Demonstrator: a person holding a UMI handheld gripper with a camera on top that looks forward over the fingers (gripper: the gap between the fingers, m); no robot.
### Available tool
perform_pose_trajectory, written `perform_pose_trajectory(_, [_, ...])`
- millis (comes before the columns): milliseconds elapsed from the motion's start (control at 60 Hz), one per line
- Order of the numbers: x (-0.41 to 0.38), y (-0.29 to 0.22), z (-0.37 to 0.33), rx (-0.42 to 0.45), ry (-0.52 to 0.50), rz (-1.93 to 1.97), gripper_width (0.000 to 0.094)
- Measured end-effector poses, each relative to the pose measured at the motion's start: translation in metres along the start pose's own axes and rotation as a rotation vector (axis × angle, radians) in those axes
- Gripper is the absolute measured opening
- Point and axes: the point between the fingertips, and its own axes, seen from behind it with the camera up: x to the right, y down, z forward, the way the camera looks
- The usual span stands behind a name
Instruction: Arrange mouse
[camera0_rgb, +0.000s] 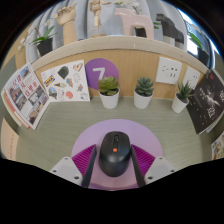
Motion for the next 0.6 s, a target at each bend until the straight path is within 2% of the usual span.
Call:
perform_pose_trajectory(50, [0.003,0.004,-0.009,-0.032,0.02,-0.019,0.0813])
perform_pose_trajectory(83, [0.003,0.001,-0.019,-0.025,0.038,-0.031,0.0871])
perform_pose_trajectory(367, [-0.027,-0.038,-0.175,0.129,0.066,0.017,0.0866])
perform_pose_trajectory(600, [-0.06,-0.034,-0.292,0.247,0.074,0.035,0.0861])
